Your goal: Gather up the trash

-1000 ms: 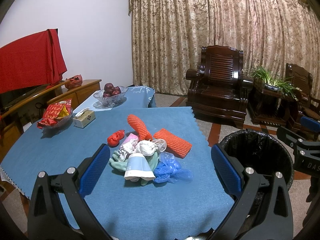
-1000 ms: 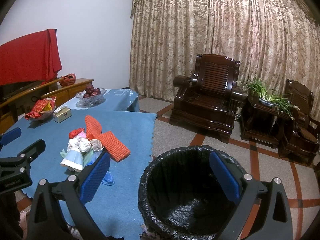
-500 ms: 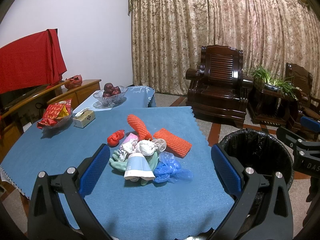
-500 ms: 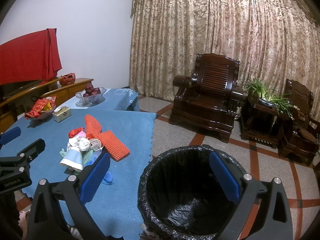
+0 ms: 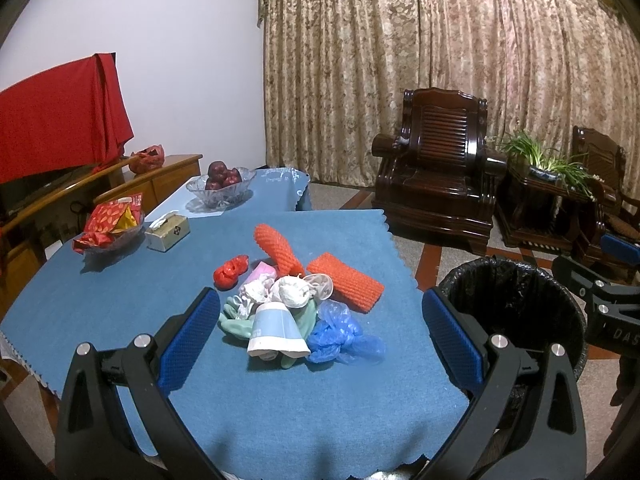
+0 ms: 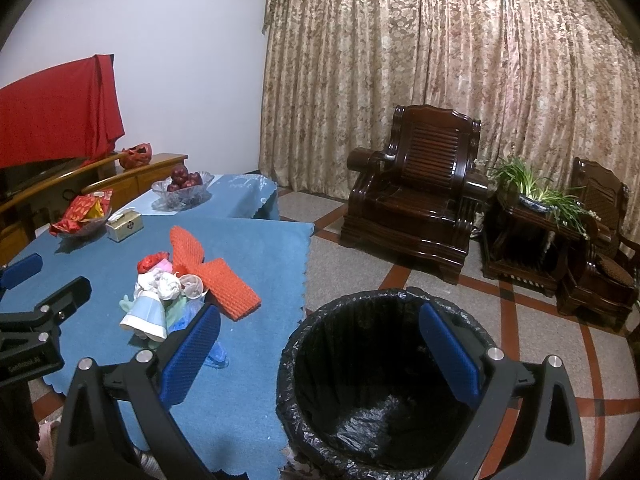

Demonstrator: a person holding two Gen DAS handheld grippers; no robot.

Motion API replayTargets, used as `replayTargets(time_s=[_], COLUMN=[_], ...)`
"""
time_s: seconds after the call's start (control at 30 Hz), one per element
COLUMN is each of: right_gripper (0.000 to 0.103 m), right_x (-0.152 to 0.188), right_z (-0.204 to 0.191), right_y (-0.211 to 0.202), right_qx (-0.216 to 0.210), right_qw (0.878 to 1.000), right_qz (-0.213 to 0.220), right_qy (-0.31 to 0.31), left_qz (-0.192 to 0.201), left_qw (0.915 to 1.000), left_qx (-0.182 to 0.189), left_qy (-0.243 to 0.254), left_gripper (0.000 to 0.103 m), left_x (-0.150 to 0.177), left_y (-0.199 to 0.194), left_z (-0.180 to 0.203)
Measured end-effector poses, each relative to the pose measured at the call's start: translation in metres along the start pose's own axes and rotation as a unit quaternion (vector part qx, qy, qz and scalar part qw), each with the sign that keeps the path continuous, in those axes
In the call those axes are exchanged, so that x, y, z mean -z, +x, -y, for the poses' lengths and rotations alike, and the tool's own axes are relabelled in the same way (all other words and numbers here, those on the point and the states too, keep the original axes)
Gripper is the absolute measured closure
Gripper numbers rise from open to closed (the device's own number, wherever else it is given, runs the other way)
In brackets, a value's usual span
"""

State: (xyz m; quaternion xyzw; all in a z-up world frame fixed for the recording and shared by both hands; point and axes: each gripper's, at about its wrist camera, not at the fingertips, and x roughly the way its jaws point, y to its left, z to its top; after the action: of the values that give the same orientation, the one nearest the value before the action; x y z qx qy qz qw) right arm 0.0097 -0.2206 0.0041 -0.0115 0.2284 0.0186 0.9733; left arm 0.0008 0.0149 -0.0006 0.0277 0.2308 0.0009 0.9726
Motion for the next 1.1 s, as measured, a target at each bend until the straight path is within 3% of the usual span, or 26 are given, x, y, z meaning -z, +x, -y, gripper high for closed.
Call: replayTargets(time_s=[0.33, 0.77, 1.1], right_gripper=[0.006, 0.006, 0.023], right_x=[0.011, 0.021, 0.048], right_z=[-0.018, -0.081, -0.122], right_y=[0.025, 0.089, 0.171], right_qx=[-0.026, -0.112, -0.161], right_qw=[0.999, 0.992, 0.978], right_qz=[-0.016, -0.053, -0.118], right_qy=[-0.012, -0.04, -0.056], left_qz=[-0.012, -0.029, -0.065], left_qw=[0.9998, 0.9931, 0.9902], left_qx=[-0.01, -0.109, -0.12], left_qy=[-0.013, -0.031, -0.028], left_gripper=[0.005, 0.005, 0.005], left_x=[0.008, 0.023, 0.048], left_y=[0.017, 0.063, 0.1], left_z=[-0.008, -0.084, -0.11])
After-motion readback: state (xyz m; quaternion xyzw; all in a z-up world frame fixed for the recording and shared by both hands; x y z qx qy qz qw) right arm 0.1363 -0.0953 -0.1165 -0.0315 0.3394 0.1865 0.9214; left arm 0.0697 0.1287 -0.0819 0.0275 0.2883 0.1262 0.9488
